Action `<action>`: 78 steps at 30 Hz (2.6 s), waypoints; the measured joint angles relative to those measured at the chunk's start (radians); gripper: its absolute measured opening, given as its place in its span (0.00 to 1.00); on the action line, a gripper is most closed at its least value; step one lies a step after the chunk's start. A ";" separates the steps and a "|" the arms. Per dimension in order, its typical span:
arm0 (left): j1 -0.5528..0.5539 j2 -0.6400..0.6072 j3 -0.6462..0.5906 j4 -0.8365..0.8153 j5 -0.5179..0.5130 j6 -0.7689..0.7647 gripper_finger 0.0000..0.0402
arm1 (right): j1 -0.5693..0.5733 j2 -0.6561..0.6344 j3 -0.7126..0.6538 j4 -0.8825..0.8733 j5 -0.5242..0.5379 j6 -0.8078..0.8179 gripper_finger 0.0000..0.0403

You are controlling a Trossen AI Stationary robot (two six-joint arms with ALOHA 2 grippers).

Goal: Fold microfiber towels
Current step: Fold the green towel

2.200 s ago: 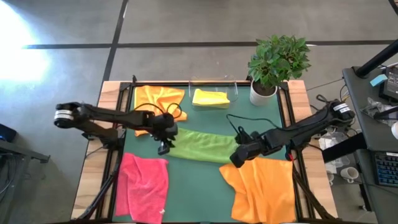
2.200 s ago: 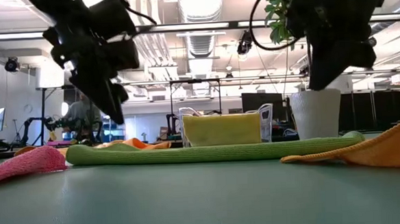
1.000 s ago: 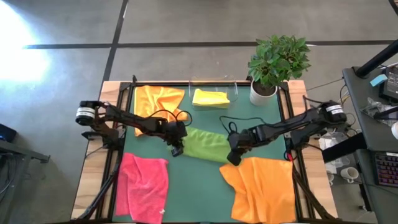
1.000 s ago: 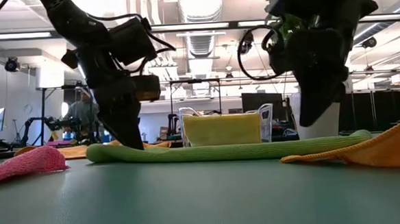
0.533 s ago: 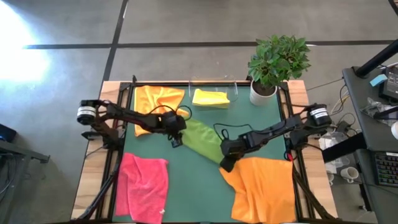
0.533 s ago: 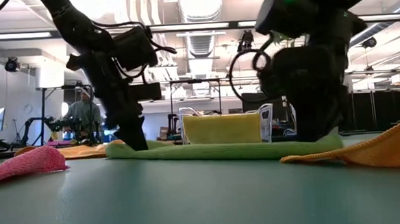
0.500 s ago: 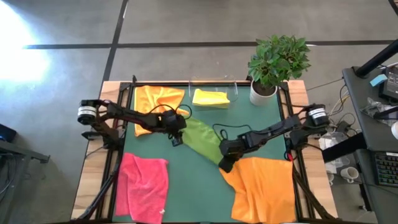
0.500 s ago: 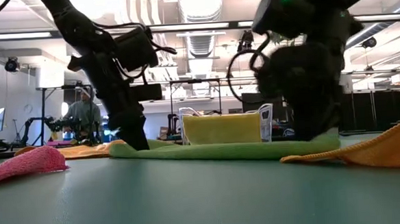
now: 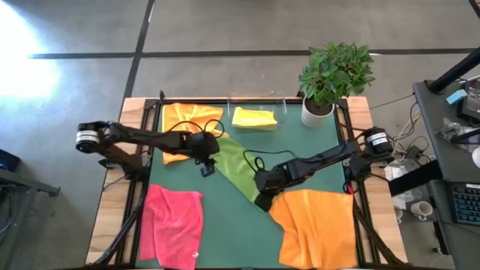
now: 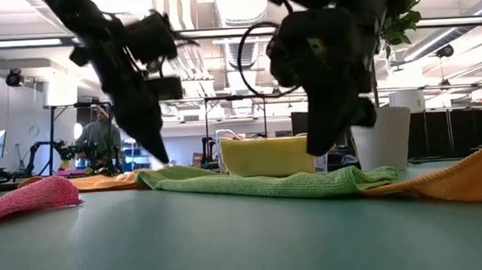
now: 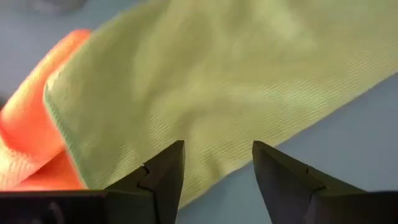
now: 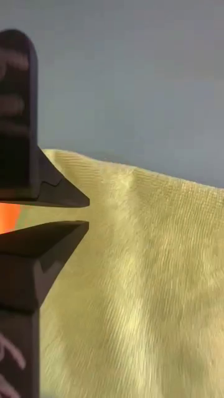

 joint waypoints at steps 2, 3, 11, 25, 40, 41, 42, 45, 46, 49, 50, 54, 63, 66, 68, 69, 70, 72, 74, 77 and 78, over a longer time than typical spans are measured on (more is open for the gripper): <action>-0.024 -0.024 -0.002 0.042 0.016 -0.032 0.43 | 0.011 -0.025 0.020 -0.066 0.035 -0.009 0.09; -0.039 -0.033 -0.005 0.070 0.020 -0.046 0.43 | 0.016 -0.039 0.025 -0.092 0.052 -0.013 0.09; -0.192 0.069 0.002 0.448 0.029 -0.136 0.43 | 0.028 -0.179 -0.035 -0.175 0.185 -0.008 0.09; -0.315 0.460 0.217 0.545 -0.002 -0.187 0.43 | 0.028 -0.361 -0.211 -0.169 0.191 0.010 0.09; -0.413 0.478 0.303 0.087 -0.022 -0.167 0.43 | 0.028 -0.374 -0.274 -0.149 0.186 -0.017 0.09; -0.424 0.459 0.302 0.045 -0.022 -0.144 0.43 | 0.028 -0.374 -0.275 -0.148 0.182 -0.018 0.09; -0.434 0.448 0.300 0.006 -0.019 -0.121 0.43 | 0.028 -0.371 -0.276 -0.147 0.181 -0.018 0.09; -0.457 0.396 0.297 -0.093 -0.008 -0.079 0.43 | 0.028 -0.368 -0.276 -0.137 0.181 -0.022 0.09; -0.464 0.380 0.293 -0.128 -0.002 -0.072 0.43 | 0.028 -0.368 -0.276 -0.138 0.181 -0.028 0.09; -0.480 0.321 0.287 -0.197 0.009 -0.074 0.43 | 0.028 -0.369 -0.276 -0.105 0.180 -0.065 0.09; -0.484 0.299 0.288 -0.200 0.009 -0.075 0.43 | 0.028 -0.369 -0.276 -0.089 0.179 -0.080 0.09; -0.511 0.216 0.288 -0.197 -0.002 -0.074 0.43 | 0.028 -0.369 -0.276 -0.002 0.152 -0.168 0.09; -0.622 0.172 0.287 -0.180 -0.011 -0.074 0.43 | 0.028 -0.353 -0.275 0.153 -0.033 -0.350 0.10; -0.665 0.196 0.287 -0.151 -0.013 -0.079 0.43 | 0.028 -0.307 -0.275 0.191 -0.085 -0.381 0.10; -0.686 0.219 0.287 -0.114 -0.020 -0.111 0.43 | 0.028 -0.265 -0.275 0.227 -0.131 -0.399 0.10; -0.695 0.231 0.287 -0.106 -0.030 -0.132 0.43 | 0.028 -0.240 -0.273 0.237 -0.148 -0.409 0.10; -0.700 0.241 0.288 -0.099 -0.046 -0.152 0.43 | 0.028 -0.218 -0.269 0.248 -0.161 -0.425 0.10; -0.708 0.267 0.292 -0.097 -0.067 -0.180 0.43 | 0.028 -0.170 -0.249 0.250 -0.182 -0.446 0.10; -0.713 0.288 0.298 -0.100 -0.070 -0.203 0.43 | 0.028 -0.130 -0.219 0.251 -0.191 -0.476 0.10; -0.720 0.314 0.310 -0.093 -0.070 -0.204 0.43 | 0.038 -0.069 -0.163 0.252 -0.193 -0.592 0.10; -0.721 0.323 0.311 -0.091 -0.070 -0.204 0.43 | 0.042 -0.048 -0.142 0.251 -0.193 -0.628 0.10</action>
